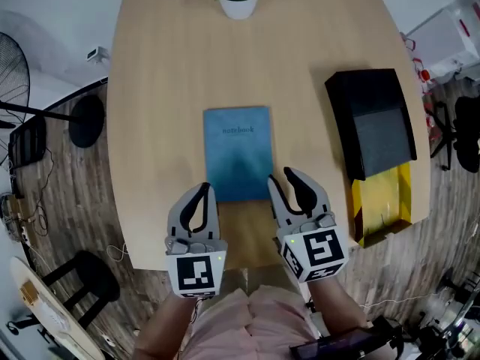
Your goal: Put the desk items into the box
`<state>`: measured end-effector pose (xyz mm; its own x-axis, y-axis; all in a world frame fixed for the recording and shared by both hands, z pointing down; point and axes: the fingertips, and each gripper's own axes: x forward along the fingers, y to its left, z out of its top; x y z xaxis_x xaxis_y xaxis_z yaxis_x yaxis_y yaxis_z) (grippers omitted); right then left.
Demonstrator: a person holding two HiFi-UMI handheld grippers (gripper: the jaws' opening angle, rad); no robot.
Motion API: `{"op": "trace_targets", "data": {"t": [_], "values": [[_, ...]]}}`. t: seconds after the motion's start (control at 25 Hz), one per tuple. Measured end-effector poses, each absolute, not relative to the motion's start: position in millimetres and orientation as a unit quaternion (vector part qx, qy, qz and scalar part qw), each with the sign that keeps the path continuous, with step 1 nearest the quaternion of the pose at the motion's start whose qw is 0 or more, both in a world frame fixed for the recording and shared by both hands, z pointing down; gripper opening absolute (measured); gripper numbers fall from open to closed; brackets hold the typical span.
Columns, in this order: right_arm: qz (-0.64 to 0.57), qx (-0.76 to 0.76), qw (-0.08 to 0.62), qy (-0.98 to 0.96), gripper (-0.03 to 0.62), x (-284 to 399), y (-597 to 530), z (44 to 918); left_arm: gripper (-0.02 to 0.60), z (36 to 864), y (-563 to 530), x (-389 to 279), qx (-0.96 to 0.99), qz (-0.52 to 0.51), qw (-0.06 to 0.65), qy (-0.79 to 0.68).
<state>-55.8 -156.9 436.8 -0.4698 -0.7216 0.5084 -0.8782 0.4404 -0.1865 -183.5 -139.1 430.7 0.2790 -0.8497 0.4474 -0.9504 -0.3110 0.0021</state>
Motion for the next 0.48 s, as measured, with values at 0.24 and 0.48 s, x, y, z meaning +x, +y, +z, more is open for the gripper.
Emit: {"op": "trace_targets", "data": {"t": [0.24, 0.48], "values": [[0.261, 0.466, 0.197, -0.822, 0.126, -59.3, -164.7, 474.4, 0.012, 471.1, -149.9, -175.2, 0.783, 0.212, 0.165, -0.560], [0.297, 0.458, 0.202, -0.813, 0.129, -57.4, -169.4, 500.4, 0.012, 493.0, -162.9, -171.4, 0.777, 0.220, 0.184, -0.561]]}}
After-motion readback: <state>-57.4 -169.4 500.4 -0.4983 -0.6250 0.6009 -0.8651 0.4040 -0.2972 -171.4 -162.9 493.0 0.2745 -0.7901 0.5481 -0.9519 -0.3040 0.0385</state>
